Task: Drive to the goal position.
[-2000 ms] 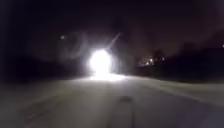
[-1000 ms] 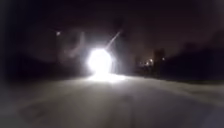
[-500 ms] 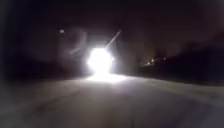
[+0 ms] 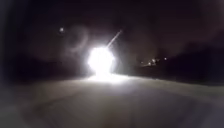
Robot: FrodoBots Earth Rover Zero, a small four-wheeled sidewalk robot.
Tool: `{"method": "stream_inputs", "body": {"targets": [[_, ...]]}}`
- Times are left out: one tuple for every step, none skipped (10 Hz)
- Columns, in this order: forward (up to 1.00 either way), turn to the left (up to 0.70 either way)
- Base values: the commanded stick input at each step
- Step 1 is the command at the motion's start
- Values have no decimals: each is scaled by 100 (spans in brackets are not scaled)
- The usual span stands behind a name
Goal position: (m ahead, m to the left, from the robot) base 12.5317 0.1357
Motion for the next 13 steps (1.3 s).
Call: {"method": "stream_inputs", "body": {"targets": [[100, 11], [100, 11], [100, 11], [100, 10], [100, 5], [100, 5], [100, 5], [100, 5], [100, 5], [100, 6], [100, 9], [100, 11], [100, 11]]}}
